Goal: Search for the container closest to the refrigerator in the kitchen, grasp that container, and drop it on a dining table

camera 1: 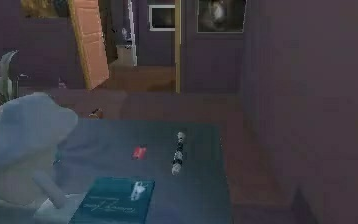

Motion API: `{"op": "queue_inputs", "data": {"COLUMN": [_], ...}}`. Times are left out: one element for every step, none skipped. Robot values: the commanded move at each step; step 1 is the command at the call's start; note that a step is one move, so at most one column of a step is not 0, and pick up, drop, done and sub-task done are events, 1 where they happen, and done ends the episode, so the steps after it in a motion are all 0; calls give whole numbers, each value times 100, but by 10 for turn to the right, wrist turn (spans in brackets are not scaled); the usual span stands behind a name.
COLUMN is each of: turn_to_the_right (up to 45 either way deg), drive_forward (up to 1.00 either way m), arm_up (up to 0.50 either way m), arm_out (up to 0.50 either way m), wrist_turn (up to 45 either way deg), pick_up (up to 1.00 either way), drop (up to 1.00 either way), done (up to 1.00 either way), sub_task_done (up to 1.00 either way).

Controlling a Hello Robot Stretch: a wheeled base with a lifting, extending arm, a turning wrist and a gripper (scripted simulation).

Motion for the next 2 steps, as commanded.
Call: {"op": "queue_inputs", "data": {"turn_to_the_right": [450,330], "drive_forward": [0,0], "arm_up": [0,0], "arm_out": [0,0], "wrist_turn": [0,0], "pick_up": [0,0], "drop": [0,0], "done": [0,0], "sub_task_done": [0,0]}}
